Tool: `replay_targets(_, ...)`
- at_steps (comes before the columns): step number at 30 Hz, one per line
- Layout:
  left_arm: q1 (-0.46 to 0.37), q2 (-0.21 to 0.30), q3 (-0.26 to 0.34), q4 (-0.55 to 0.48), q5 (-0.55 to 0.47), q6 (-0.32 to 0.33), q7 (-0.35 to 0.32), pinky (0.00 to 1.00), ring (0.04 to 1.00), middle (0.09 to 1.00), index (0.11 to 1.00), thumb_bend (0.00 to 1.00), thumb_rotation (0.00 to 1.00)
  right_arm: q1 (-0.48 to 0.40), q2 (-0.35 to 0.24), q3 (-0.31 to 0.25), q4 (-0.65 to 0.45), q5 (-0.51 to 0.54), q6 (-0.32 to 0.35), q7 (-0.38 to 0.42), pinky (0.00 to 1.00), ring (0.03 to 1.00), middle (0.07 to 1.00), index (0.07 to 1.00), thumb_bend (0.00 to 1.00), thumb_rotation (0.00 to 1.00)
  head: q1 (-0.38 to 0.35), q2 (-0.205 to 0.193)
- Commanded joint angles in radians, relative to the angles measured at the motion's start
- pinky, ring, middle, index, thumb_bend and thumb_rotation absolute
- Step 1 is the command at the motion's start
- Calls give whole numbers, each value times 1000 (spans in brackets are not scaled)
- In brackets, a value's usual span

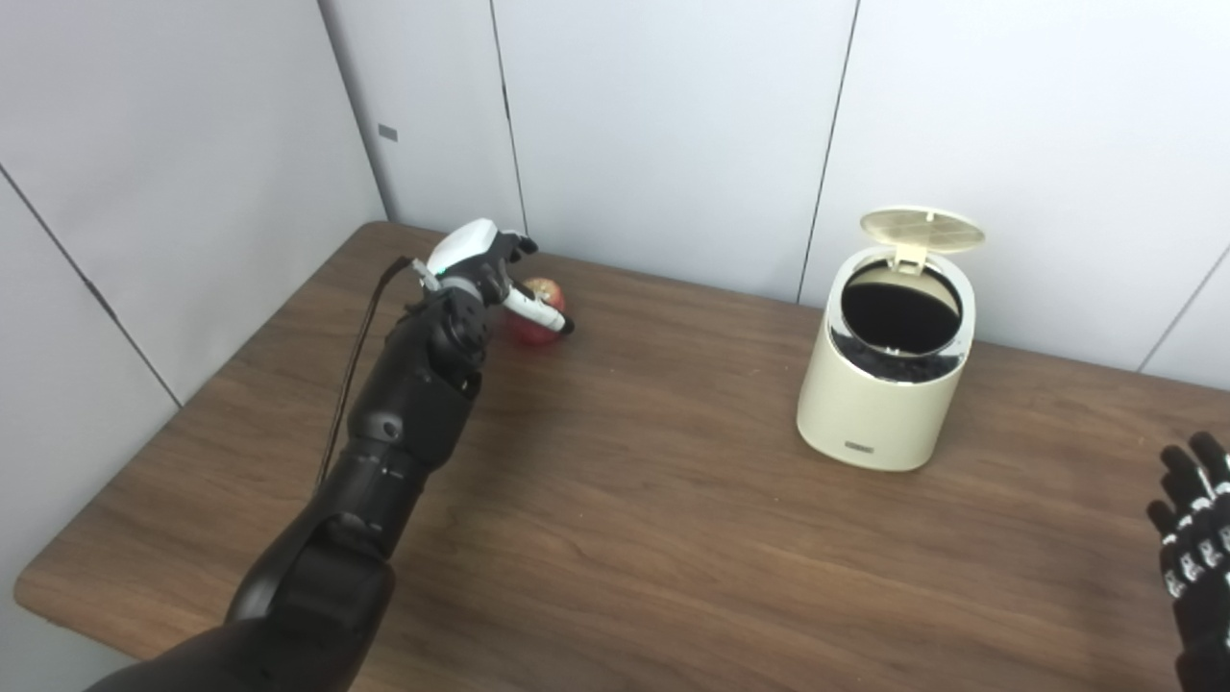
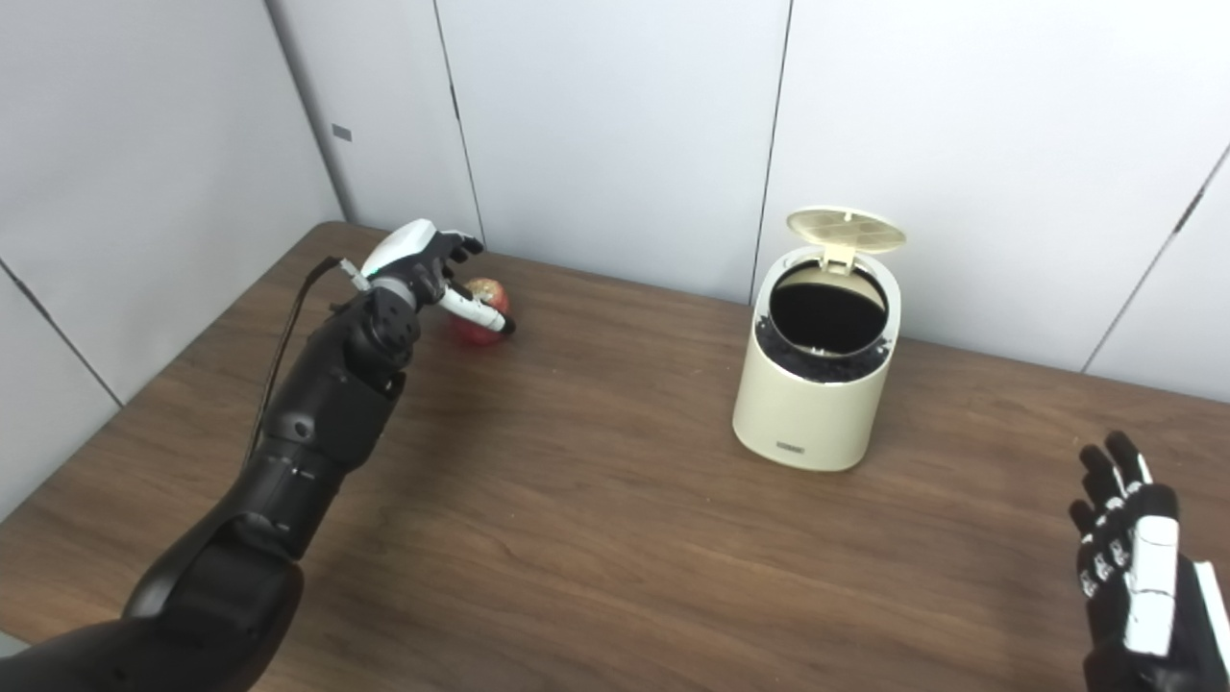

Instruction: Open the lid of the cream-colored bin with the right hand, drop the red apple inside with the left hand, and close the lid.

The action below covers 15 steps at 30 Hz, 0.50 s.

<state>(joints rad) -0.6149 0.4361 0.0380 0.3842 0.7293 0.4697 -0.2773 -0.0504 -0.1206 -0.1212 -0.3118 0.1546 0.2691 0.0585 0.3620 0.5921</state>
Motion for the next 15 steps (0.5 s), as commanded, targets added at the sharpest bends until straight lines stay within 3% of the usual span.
replay_targets(1, -58, 30, 1, -12, 11, 0, -3, 680, 797, 850, 831, 968, 157, -17, -1, -8, -52, 1, -11, -11, 1000, 990, 946, 949, 487, 1000, -2, 5)
replay_targets(6, -54, 34, -12, -28, 27, 0, -17, 675, 749, 778, 765, 913, 59, -16, 3, -10, -70, 16, 11, -18, 1000, 992, 937, 950, 497, 1000, -3, 10)
replay_targets(15, -55, 46, -55, -9, 80, 0, -63, 691, 783, 821, 746, 877, 17, -29, -4, -19, -86, 39, 27, -19, 996, 982, 923, 968, 538, 1000, -17, 21)
